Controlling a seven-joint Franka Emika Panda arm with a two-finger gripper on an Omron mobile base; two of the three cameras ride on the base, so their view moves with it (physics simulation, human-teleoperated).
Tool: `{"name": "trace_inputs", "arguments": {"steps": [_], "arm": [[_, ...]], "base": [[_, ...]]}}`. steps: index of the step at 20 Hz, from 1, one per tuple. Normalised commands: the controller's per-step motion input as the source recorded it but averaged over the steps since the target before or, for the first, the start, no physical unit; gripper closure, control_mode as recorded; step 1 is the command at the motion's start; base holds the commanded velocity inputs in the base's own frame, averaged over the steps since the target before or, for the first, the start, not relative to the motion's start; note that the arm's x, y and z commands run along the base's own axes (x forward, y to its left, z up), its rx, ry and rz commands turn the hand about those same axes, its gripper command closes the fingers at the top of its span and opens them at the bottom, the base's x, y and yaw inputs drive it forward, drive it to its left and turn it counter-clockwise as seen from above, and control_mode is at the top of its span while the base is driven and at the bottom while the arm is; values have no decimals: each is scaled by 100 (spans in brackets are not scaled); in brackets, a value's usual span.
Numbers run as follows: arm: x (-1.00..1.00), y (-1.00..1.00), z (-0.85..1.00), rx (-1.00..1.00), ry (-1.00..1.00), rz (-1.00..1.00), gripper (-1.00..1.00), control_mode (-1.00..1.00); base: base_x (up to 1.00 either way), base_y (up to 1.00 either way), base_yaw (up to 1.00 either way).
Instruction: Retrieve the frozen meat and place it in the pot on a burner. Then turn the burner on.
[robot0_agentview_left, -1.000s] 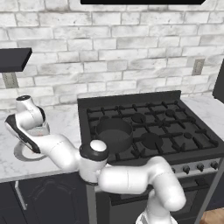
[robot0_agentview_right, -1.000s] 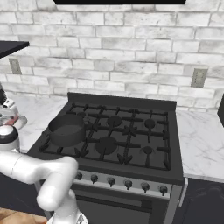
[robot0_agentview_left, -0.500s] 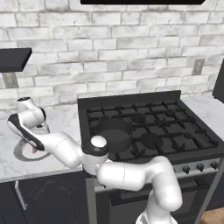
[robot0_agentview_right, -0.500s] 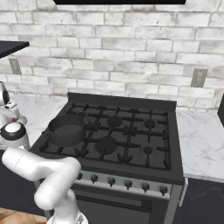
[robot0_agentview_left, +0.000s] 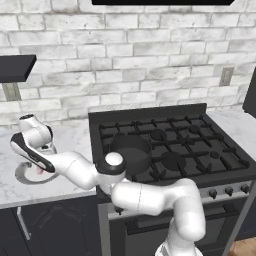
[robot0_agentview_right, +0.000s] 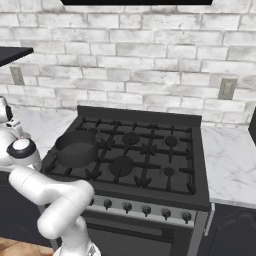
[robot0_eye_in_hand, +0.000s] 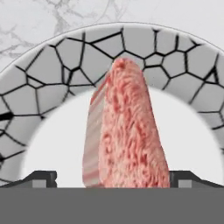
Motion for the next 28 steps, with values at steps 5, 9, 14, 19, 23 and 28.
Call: {"name": "trace_inputs", "arguments": {"steps": [5,9,14,19,23,28], "arm": [[-8,0,-22,0,0,0,-100,-100],[-11,0,0,0,0,0,100,-100],[-5,0,0,0,0,0,100,-100],[-1,-9,0,0,0,-1,100,-100],[-22,-42,16,0,-5,-9,100,-100],[-36,-61,18,0,-14,-13,100,-100]], "base": [[0,0,0],[0,0,0],[0,0,0],[0,0,0],[0,0,0],[0,0,0]]}}
